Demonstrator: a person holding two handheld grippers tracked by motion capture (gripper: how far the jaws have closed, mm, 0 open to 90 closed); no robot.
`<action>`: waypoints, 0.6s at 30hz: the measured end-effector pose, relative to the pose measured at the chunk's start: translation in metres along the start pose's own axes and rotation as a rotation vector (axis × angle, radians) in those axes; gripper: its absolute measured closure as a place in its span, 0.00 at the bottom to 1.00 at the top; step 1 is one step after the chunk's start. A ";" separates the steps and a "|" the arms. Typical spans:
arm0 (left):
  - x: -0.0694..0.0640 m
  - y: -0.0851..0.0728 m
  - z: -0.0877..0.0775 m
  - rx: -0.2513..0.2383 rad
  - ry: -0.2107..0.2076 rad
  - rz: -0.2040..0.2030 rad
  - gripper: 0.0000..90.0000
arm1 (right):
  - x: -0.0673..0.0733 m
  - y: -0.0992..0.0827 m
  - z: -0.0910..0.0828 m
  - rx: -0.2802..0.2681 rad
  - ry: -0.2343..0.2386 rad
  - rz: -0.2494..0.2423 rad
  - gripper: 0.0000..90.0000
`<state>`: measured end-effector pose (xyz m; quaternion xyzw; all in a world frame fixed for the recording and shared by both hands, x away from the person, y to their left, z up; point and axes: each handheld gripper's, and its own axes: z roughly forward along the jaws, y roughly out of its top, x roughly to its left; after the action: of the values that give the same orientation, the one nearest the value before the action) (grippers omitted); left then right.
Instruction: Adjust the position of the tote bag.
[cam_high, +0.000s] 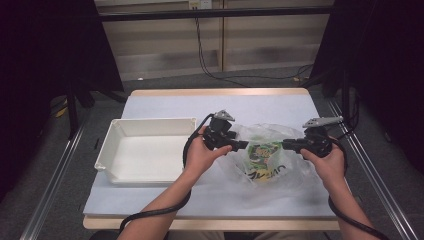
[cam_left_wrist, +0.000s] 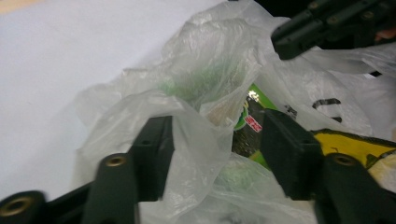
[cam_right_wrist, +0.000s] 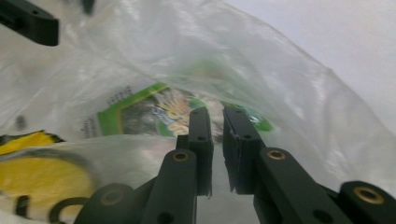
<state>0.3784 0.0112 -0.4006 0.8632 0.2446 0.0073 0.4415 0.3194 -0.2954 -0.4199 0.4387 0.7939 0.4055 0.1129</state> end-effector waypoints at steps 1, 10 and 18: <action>0.000 0.000 0.000 0.000 0.000 0.000 0.46 | 0.003 0.001 0.000 -0.001 0.008 -0.007 0.91; -0.001 0.008 -0.010 0.012 -0.040 0.014 0.36 | 0.019 0.003 0.010 0.010 0.057 -0.039 0.90; -0.008 0.009 -0.018 -0.005 -0.067 0.049 0.33 | 0.027 0.000 0.017 0.029 0.077 -0.064 0.90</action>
<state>0.3714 0.0169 -0.3811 0.8676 0.2084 -0.0102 0.4513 0.3127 -0.2648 -0.4264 0.3987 0.8172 0.4065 0.0890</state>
